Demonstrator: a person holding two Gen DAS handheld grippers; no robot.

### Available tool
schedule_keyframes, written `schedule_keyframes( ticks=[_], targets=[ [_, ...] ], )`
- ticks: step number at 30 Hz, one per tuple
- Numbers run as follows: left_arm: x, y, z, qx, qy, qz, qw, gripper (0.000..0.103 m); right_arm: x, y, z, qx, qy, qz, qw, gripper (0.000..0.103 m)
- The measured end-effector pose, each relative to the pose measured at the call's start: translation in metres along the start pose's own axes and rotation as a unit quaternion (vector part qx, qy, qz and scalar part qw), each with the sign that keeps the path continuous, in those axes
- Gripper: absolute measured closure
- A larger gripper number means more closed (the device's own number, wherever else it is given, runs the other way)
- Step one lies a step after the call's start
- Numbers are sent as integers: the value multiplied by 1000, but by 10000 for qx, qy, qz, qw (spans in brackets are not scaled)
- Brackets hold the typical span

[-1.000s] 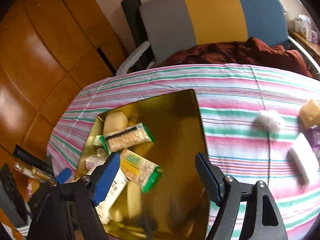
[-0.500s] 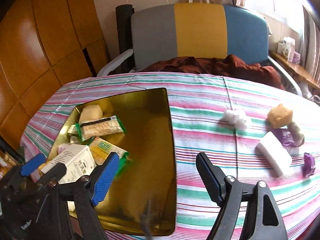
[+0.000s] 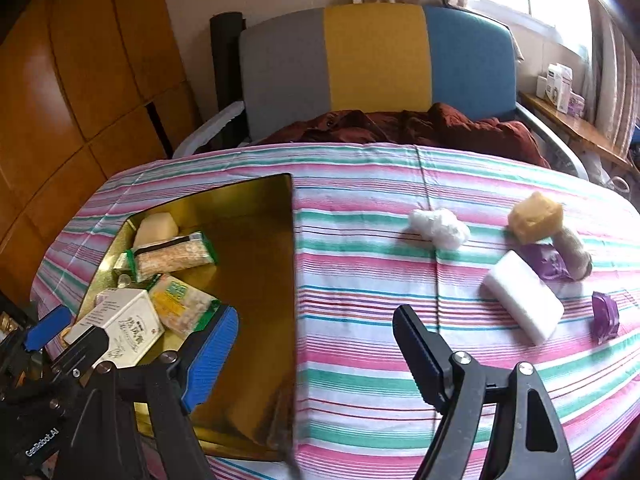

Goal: Organize objects
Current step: 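Move both grippers back toward the items on the bed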

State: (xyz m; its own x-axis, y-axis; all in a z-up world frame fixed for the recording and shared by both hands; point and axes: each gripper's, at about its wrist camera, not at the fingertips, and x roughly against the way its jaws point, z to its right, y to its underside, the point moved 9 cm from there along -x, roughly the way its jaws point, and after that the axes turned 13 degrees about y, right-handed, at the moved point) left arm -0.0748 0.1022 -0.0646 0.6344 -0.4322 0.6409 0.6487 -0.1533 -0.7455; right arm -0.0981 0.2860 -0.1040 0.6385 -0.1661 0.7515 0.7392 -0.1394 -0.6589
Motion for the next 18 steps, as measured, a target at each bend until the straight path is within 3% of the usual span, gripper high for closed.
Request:
schedule_keyframes(
  ticks=[12,18],
  targets=[
    [-5,4,17,-182,83,-122,9997,31,-14,5,56,-242,296,-242,9990,22],
    [-10,7,22,-220,166,-203,9994,31,-27,9,109,-514,480,-712,9950,21]
  ],
)
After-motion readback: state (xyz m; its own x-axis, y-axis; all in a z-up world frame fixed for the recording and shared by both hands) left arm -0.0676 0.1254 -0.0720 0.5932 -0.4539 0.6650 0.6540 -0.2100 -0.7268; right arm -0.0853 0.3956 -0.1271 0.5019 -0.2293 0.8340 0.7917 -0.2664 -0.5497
